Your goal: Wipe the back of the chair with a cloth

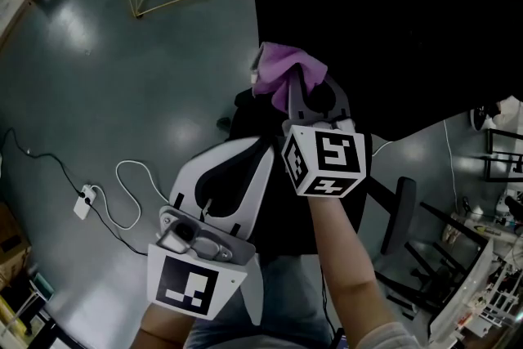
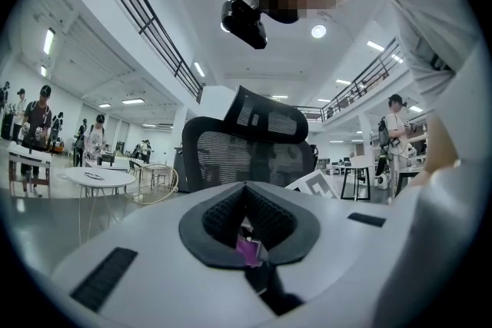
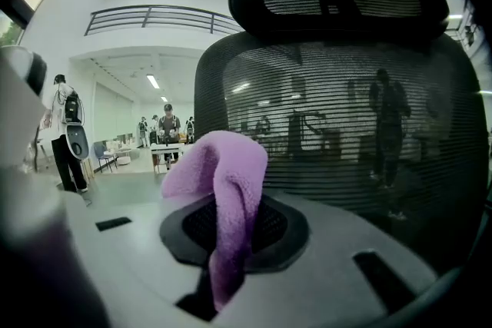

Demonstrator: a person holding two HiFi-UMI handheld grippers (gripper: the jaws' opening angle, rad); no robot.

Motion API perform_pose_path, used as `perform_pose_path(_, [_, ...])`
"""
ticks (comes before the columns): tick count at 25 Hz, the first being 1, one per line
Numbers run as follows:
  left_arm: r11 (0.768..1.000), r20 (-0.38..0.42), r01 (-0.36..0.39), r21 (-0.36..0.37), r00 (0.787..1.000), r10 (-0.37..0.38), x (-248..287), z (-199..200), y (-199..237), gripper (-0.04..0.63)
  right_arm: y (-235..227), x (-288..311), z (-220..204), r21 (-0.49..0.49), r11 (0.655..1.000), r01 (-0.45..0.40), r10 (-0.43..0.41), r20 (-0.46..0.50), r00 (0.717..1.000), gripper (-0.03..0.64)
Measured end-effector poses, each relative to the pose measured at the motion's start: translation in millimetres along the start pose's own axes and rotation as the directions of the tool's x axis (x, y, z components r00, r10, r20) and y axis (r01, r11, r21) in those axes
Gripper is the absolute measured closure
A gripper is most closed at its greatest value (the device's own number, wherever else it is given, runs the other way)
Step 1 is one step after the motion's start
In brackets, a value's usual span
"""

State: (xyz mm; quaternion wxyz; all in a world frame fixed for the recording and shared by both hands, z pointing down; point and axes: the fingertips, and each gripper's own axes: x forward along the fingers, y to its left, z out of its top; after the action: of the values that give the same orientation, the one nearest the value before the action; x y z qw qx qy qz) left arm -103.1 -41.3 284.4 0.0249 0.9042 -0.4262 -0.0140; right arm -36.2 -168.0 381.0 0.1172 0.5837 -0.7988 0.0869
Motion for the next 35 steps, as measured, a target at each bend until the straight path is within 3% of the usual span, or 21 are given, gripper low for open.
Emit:
perform_pose_path(7, [1.0, -0.001, -0.002, 0.004, 1.0, 0.002, -2.2, -1.2, 0.3, 0.583, -0.5, -2.6, -6.3, 0.003, 1.0, -0.002, 0.002, 0.007, 1.0, 0.568])
perform_pose_path(16, [1.0, -0.008, 0.002, 0.006, 1.0, -0.002, -2.4, -5.0, 1.1, 0.583, 0.3, -4.5, -44.7, 0.0, 1.0, 0.009, -0.009, -0.037, 0.999, 0.568])
perform_pose_path(24, [1.0, -0.02, 0.011, 0.007, 1.0, -0.011, 1.7, -7.1, -3.7, 0.583, -1.8, -8.7, -41.7, -0.056, 0.998, 0.006, -0.007, -0.02, 1.0, 0.568])
perform_pose_path(35, [0.999, -0.034, 0.032, 0.001, 0.999, -0.032, 17.4, -14.4, -21.4, 0.583, -29.6, -18.9, -42.7, -0.063, 0.997, 0.033, -0.034, -0.011, 0.999, 0.566])
